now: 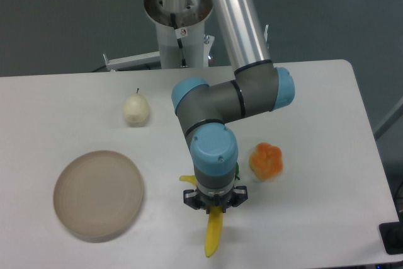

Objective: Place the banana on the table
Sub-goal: 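Lower the held banana onto the table beside the green pepper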

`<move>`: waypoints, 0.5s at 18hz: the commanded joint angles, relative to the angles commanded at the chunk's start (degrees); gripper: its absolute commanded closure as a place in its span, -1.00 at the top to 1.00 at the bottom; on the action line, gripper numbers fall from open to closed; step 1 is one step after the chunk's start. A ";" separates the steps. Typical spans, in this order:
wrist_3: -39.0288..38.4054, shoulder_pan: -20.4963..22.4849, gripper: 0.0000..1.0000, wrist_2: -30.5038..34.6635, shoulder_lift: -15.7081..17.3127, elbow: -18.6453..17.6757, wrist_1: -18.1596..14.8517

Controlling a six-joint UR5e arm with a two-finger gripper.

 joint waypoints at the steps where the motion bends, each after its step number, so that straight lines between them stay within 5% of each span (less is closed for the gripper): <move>1: 0.00 -0.18 -0.61 0.00 0.00 -0.78 0.09; 6: -0.09 -0.27 -0.46 0.00 -0.26 -3.25 2.98; 7: 0.00 -0.27 -0.30 -0.09 -0.18 -4.12 3.95; 8: 0.70 -0.27 0.48 -0.17 -0.18 -4.39 4.30; 9: 0.70 -0.35 0.99 0.26 -0.18 -4.57 4.48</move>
